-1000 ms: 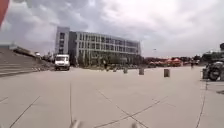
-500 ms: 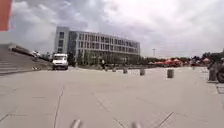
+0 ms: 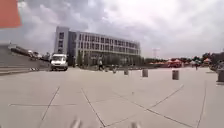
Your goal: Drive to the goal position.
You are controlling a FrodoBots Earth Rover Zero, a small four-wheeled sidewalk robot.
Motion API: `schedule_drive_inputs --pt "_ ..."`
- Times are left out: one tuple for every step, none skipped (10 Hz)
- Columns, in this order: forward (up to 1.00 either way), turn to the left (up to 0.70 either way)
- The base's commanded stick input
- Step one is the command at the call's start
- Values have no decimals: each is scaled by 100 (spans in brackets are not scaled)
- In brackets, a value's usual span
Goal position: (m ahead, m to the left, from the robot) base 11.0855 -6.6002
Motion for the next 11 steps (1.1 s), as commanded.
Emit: schedule_drive_inputs --pt "85 0" --pt "85 -2" --pt "85 -6" --pt "85 -32" --pt "85 -34" --pt "85 -18" --pt "85 0" --pt "85 0" --pt "85 0" --pt "85 0" --pt "85 0"
